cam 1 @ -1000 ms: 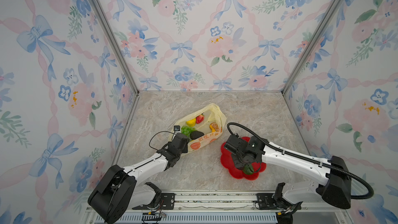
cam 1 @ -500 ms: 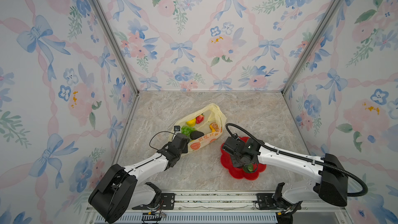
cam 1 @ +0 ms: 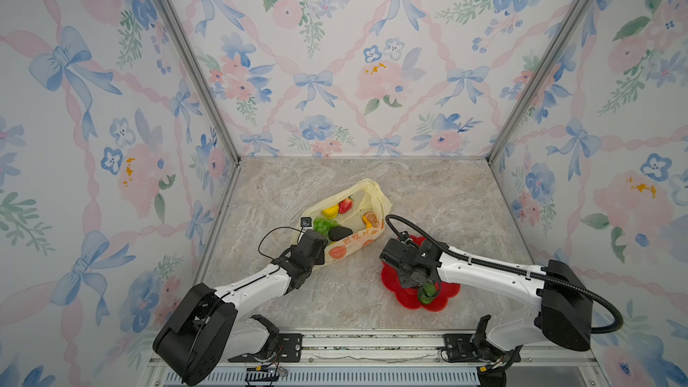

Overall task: Take fruits out of the plastic bag
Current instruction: Place the fruit on the plate.

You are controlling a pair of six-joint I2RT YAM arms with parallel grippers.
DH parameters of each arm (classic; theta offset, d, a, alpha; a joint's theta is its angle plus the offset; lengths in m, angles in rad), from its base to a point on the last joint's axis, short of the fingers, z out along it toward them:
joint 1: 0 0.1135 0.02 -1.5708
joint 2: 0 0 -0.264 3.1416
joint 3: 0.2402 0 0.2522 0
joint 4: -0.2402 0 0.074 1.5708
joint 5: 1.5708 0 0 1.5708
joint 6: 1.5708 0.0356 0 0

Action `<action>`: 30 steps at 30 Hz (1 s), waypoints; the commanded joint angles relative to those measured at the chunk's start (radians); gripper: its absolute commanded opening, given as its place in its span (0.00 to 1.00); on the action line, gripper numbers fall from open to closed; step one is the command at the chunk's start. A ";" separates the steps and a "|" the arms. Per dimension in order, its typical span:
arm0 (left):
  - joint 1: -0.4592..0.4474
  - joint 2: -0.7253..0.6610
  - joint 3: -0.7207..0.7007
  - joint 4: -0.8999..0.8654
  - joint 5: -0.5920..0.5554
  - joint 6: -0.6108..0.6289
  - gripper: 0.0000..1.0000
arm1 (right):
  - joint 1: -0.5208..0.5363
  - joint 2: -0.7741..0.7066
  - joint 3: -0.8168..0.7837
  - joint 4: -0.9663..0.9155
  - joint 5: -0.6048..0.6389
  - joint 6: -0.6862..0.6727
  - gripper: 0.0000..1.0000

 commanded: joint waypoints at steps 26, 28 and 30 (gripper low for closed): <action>-0.011 0.004 0.015 -0.004 0.015 0.015 0.00 | -0.005 -0.048 0.094 -0.064 0.065 -0.058 0.50; -0.011 0.004 0.013 -0.003 0.014 0.015 0.00 | -0.010 -0.057 0.120 -0.053 0.077 -0.097 0.52; -0.011 0.004 0.013 -0.005 0.011 0.014 0.00 | -0.022 -0.061 0.145 -0.029 0.078 -0.143 0.53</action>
